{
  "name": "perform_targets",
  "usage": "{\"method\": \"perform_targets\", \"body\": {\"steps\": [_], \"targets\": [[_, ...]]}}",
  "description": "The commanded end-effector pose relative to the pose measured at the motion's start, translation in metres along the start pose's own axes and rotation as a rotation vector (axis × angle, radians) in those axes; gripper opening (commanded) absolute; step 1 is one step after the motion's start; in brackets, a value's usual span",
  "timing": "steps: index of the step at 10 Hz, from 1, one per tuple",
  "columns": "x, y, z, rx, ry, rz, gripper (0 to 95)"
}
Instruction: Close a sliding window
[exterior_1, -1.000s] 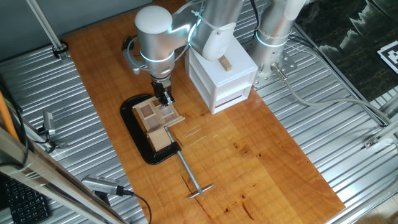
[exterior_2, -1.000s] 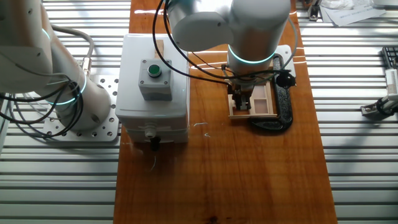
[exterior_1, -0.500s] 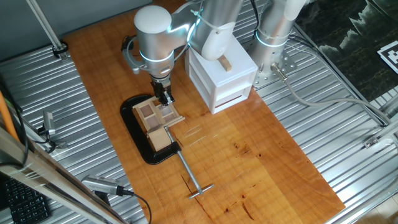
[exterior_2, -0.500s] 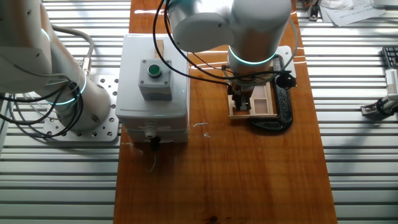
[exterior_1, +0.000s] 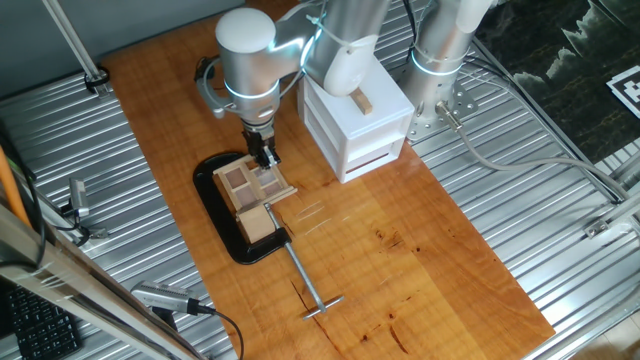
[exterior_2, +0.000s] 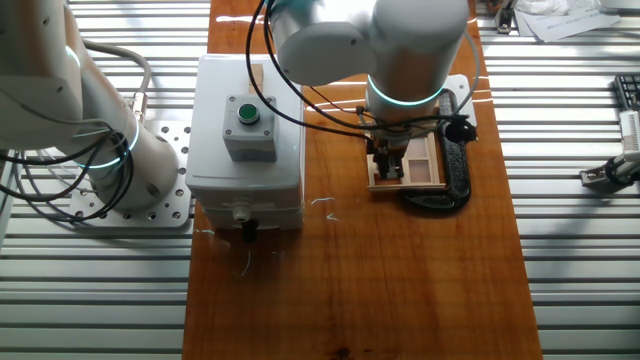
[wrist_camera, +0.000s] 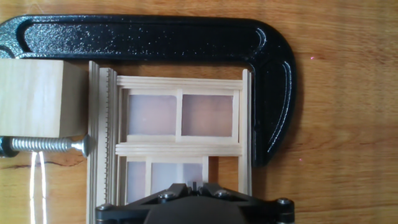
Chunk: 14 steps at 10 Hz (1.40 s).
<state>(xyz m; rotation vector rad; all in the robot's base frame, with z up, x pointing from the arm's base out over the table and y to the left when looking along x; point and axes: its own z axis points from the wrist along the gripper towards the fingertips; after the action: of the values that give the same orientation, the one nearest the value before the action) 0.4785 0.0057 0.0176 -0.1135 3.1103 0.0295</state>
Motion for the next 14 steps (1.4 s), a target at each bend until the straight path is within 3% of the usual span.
{"method": "perform_targets", "body": {"steps": [1, 14], "targets": [[-0.001, -0.001, 0.005, 0.001, 0.002, -0.001, 0.0], [-0.001, -0.016, 0.015, 0.0, 0.003, -0.033, 0.0]]}}
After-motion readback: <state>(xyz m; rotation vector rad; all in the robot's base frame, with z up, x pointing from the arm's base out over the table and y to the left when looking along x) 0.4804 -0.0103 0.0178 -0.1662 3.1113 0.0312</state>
